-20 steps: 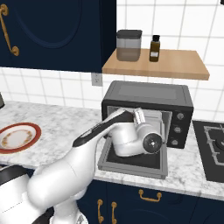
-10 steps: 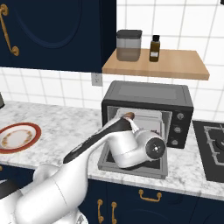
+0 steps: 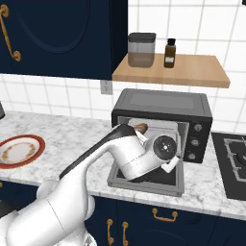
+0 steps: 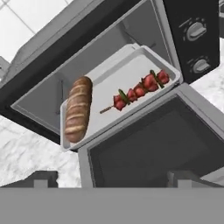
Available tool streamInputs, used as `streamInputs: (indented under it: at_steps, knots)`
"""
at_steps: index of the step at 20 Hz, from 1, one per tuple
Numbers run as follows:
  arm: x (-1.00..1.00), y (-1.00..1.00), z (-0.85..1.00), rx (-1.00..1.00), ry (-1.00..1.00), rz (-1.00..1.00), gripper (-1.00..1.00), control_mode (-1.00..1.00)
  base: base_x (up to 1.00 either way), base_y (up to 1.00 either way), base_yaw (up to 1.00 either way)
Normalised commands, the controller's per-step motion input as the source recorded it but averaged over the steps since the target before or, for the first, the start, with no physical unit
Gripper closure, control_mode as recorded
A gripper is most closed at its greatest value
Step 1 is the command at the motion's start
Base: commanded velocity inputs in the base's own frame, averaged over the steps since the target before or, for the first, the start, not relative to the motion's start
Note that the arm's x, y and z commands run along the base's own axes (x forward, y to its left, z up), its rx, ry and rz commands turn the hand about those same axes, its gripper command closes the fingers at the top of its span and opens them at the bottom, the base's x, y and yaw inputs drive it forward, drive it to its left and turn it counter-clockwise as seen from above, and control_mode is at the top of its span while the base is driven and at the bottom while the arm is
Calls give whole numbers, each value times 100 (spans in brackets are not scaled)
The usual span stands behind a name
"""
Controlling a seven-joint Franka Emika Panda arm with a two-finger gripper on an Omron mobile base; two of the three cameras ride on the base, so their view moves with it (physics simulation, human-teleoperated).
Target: Pick up the kebab skewer and baguette bread, and place them inside the toaster oven. Close the toaster oven door and start by setting the timer.
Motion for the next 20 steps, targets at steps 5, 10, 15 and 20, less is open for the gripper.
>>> streamInputs:
  at_steps: [5,10,15,20]
  knots:
    - [31,15,-8,-7,48,-34,-100,-100,0,0,0]
    - [48,13,-46,-13,47,-32,-100,-100,0,0,0]
    - [67,-7,-72,0,28,-32,-100,-100,0,0,0]
    - [46,-10,-27,0,23,-29,-100,-100,0,0,0]
